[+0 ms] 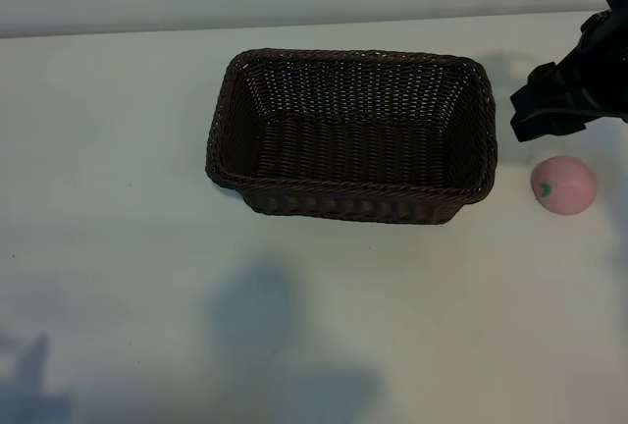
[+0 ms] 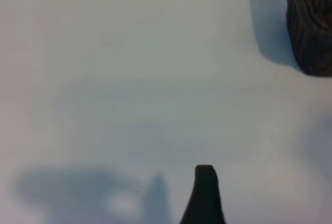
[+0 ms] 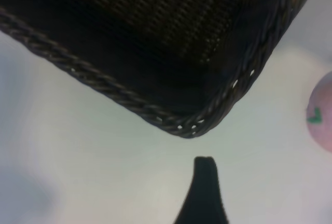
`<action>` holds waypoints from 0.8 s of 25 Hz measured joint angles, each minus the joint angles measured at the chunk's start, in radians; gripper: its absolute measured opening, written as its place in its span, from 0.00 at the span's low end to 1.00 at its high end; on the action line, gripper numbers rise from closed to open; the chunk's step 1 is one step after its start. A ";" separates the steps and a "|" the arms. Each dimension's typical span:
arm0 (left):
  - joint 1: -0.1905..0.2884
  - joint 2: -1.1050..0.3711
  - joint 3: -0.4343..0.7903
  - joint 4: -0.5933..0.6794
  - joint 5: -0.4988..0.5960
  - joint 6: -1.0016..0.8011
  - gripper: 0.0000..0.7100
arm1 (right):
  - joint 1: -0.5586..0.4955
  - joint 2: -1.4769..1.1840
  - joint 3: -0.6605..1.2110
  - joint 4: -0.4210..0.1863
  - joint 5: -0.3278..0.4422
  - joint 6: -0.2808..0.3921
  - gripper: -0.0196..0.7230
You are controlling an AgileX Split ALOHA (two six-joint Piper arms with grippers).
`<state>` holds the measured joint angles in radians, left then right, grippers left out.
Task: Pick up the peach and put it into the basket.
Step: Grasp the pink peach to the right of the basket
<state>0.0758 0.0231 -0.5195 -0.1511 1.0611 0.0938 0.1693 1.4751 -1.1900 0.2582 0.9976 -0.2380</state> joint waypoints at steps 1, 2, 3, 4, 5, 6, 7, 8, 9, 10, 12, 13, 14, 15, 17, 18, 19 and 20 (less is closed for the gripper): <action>-0.009 0.000 0.002 0.001 0.003 0.002 0.84 | 0.000 0.000 0.000 -0.008 -0.003 0.000 0.81; -0.015 -0.001 0.003 0.004 0.003 0.002 0.84 | 0.000 0.000 0.000 -0.028 -0.005 0.001 0.81; -0.021 -0.001 0.003 0.008 0.003 0.002 0.84 | 0.000 0.000 0.000 -0.055 -0.008 0.009 0.81; -0.025 -0.002 0.003 0.013 0.003 0.002 0.84 | 0.000 0.000 0.000 -0.081 -0.012 0.027 0.81; -0.030 -0.003 0.003 0.016 0.003 0.002 0.84 | 0.000 0.000 0.000 -0.114 -0.016 0.045 0.81; -0.034 -0.003 0.003 0.018 0.003 0.002 0.84 | 0.000 0.000 0.000 -0.146 -0.026 0.070 0.81; -0.036 -0.003 0.003 0.019 0.003 0.002 0.84 | 0.000 0.000 0.000 -0.179 -0.035 0.095 0.81; -0.040 -0.004 0.003 0.019 0.003 0.001 0.84 | 0.000 0.000 0.000 -0.204 -0.046 0.114 0.81; -0.043 -0.004 0.003 0.019 0.003 0.001 0.84 | 0.000 0.000 0.000 -0.227 -0.059 0.133 0.81; -0.049 -0.004 0.003 0.019 0.003 0.002 0.84 | 0.000 0.002 0.000 -0.240 -0.074 0.148 0.81; -0.060 -0.006 0.003 0.019 0.003 0.002 0.84 | 0.000 0.014 0.000 -0.248 -0.094 0.158 0.81; -0.066 -0.007 0.003 0.019 0.004 0.002 0.84 | 0.000 0.028 0.000 -0.250 -0.102 0.161 0.81; -0.071 -0.012 0.003 0.019 0.004 0.002 0.84 | 0.000 0.045 0.000 -0.252 -0.108 0.164 0.81; -0.076 -0.020 0.004 0.019 0.004 0.002 0.84 | 0.000 0.066 0.000 -0.246 -0.115 0.164 0.81; -0.082 -0.030 0.006 0.019 0.004 0.002 0.84 | 0.000 0.111 0.000 -0.248 -0.128 0.170 0.81; -0.082 -0.031 0.008 0.019 0.004 0.003 0.84 | -0.001 0.136 0.000 -0.251 -0.135 0.176 0.81; -0.082 -0.031 0.008 0.019 0.004 0.003 0.84 | -0.005 0.156 0.001 -0.251 -0.143 0.181 0.81; -0.082 -0.032 0.008 0.019 0.004 0.003 0.84 | -0.012 0.178 0.001 -0.251 -0.152 0.187 0.81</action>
<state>-0.0059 -0.0089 -0.5114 -0.1320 1.0647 0.0969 0.1572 1.6535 -1.1888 0.0073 0.8451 -0.0509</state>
